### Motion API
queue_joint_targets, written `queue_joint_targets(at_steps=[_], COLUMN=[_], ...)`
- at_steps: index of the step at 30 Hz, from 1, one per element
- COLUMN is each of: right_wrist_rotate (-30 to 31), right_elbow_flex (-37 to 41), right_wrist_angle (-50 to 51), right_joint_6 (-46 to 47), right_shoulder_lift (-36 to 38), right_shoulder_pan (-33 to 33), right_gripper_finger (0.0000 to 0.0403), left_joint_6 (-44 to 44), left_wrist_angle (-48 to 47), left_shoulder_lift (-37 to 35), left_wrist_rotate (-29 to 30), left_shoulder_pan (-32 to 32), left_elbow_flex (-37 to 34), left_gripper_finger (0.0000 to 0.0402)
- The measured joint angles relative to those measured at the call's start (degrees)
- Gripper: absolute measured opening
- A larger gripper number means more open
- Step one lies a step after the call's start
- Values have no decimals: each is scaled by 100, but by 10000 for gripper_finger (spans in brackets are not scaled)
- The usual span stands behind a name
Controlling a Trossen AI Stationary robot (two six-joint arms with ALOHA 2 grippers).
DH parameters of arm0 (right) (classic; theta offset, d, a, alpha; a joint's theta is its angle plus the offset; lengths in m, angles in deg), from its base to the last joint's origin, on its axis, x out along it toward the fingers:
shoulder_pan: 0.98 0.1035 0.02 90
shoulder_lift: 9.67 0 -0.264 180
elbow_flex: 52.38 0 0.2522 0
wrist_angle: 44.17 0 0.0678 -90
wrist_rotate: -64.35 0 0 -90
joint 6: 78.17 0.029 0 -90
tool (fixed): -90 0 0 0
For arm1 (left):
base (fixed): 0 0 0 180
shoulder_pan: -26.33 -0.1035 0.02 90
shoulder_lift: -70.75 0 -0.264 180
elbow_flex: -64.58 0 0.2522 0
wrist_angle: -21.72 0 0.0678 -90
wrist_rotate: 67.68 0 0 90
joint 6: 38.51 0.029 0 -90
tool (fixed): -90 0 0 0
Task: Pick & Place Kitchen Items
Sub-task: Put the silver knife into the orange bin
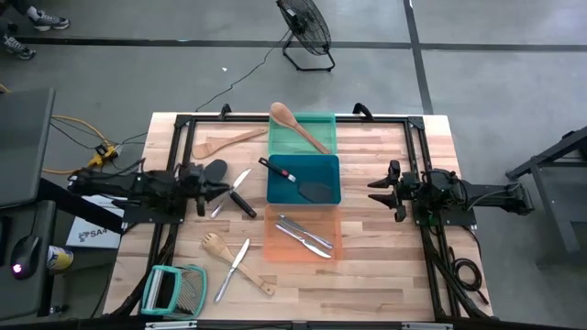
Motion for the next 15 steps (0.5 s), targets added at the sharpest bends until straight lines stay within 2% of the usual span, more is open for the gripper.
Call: queue_joint_targets(at_steps=[3,8,15], right_wrist_rotate=[1,1,-1], right_elbow_flex=[0,7,7], right_wrist_angle=[-24,-88,-105], right_joint_6=[0,0,0], right_shoulder_lift=[0,0,2], right_shoulder_pan=[0,0,0], right_gripper_finger=[149,149,149], left_joint_6=[-456,-966,-1328], left_wrist_angle=[-622,-1125,-1109], left_shoulder_lift=[295,987,2433], left_wrist_rotate=[379,488,481], left_shoulder_pan=[-2,-2,-2], left_elbow_flex=[339,720,1178], left_gripper_finger=[82,133,145])
